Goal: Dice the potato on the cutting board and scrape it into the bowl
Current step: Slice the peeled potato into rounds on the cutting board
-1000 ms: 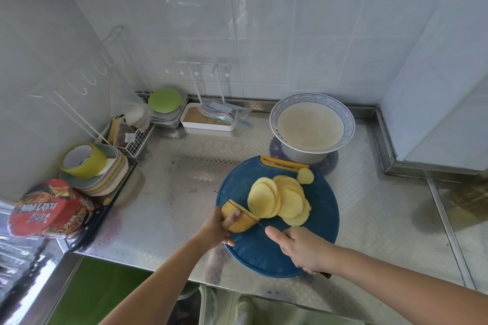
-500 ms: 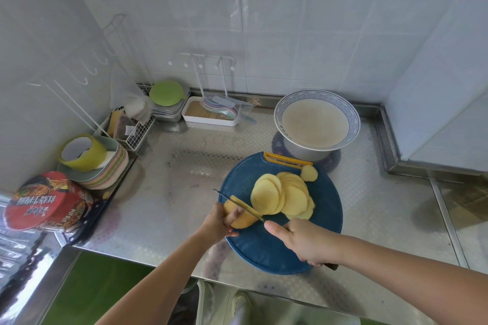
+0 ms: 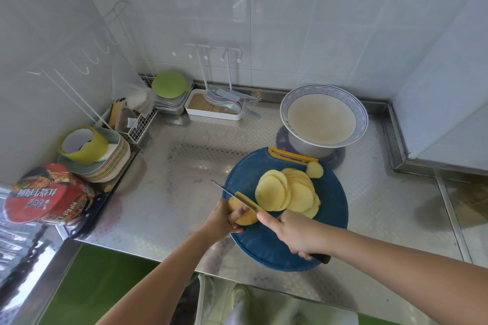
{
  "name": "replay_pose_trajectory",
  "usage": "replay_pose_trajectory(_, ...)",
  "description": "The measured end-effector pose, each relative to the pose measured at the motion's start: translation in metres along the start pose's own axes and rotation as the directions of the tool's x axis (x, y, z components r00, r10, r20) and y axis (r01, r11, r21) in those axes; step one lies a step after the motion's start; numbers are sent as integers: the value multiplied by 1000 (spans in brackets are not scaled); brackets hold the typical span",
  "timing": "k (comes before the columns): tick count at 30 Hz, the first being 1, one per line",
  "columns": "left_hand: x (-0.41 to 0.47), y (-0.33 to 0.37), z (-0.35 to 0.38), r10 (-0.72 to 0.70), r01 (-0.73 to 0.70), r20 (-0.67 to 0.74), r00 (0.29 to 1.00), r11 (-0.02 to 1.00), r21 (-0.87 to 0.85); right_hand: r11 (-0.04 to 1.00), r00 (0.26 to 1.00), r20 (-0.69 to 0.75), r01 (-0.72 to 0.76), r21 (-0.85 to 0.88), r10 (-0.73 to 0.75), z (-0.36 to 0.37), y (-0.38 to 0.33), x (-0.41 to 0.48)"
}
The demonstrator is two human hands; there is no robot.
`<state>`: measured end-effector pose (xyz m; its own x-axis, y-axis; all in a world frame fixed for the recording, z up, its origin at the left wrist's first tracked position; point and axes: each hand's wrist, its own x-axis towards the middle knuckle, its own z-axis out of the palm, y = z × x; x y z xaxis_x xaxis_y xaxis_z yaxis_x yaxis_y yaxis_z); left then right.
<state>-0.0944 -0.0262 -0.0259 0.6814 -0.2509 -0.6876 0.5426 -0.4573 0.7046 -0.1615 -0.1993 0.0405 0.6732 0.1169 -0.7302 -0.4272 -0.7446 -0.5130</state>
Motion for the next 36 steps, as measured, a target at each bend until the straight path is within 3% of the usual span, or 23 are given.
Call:
replay_pose_trajectory(4, 3, -6, -1, 77, -73, -111, 991, 996, 46, 998, 1000, 4, -6, 57, 6, -2, -7, 8)
replay_pose_trajectory(8, 2, -5, -6, 89, -61, -58, 994, 926, 373, 992, 1000, 11, -1, 123, 0, 1, -6, 4)
replay_pose_trajectory(10, 3, -7, -7, 95, -67, -42, 995, 896, 439, 990, 1000, 1, -4, 142, 4, 5, -2, 0)
replay_pose_trajectory(16, 0, 1, -4, 68, -65, 0, 998, 955, 290, 981, 998, 11, -57, 184, 56, 8, 23, -16)
replay_pose_trajectory(30, 0, 1, -6, 87, -86, 19, 996, 884, 459, 983, 999, 5, -33, 181, 33, 22, 28, 8)
replay_pose_trajectory(36, -6, 4, 0, 164, -150, -65, 984, 972, 181, 973, 1000, -10, -20, 231, 23, 23, 23, 19)
